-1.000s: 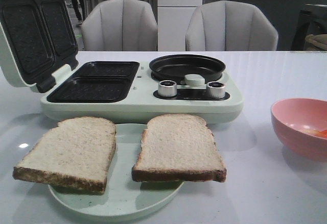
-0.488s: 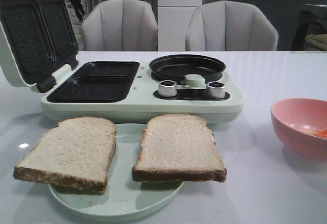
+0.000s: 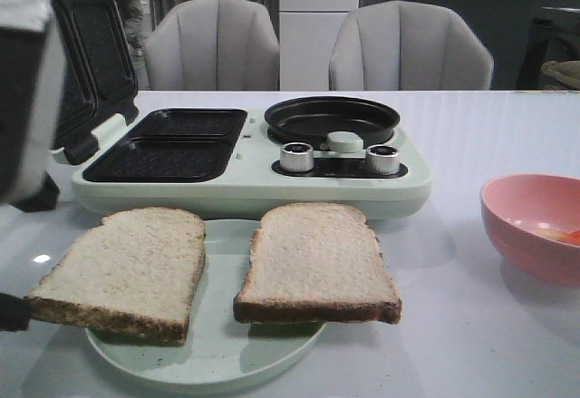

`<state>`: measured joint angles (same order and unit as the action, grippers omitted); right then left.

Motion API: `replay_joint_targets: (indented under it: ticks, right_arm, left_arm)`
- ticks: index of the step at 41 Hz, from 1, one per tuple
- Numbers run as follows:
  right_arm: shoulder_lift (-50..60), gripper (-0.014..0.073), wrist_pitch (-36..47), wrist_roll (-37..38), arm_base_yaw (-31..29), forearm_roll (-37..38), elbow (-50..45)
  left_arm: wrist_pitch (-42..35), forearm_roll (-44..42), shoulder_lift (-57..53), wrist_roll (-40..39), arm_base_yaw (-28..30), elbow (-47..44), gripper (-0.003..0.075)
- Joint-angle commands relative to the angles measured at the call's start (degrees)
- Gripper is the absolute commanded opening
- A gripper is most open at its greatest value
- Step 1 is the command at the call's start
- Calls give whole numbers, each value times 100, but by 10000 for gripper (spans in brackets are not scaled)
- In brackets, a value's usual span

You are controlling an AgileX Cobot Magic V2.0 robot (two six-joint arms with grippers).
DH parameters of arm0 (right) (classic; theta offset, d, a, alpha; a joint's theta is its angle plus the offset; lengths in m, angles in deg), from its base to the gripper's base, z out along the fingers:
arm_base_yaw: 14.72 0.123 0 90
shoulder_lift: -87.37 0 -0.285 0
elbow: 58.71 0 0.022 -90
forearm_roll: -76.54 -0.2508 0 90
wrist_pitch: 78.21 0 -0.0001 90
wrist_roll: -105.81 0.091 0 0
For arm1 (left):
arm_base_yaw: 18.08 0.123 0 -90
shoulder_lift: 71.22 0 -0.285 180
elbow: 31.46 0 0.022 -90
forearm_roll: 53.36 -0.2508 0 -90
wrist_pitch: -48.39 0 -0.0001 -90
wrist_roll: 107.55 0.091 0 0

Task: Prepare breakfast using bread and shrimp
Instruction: 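Lower the left gripper and grasp the bread slice nearest it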

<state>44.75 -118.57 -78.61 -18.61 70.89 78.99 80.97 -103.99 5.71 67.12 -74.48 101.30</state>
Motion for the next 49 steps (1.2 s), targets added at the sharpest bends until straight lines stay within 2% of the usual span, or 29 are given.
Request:
replay_joint_targets:
  ticks: [1,8,14,25,28,32,40,49]
  right_arm:
    - [-46,469,386,-52,-2,-10,194]
    - [-46,469,386,-52,-2,-10,194]
    - [-46,469,386,-52,-2,-10,194]
    - [-46,469,386,-52,-2,-10,194]
    - [-46,469,386,-52,-2,-10,194]
    - [-46,469,386,-52,-2,-10,194]
    - [-46,469,386,-52,-2,-10,194]
    - [-46,469,386,-52,-2,-10,194]
  left_arm:
    - [-89,-901,393,-720,-82,142,475]
    - [206,-1655,1034,-1415,-82,142,475]
    - [420,-2713,1468,-2531,-82,142,475]
    - [459,-3181,2086,-2737,70,142,474]
    - [459,-3288,2169,-3036,139,142,462]
    - [482,-3447,2206,-3392,136,142,401]
    - [639,-3424,2206,-3394,136,142,248]
    - [855,-3371,2112,-3394,119,142,121]
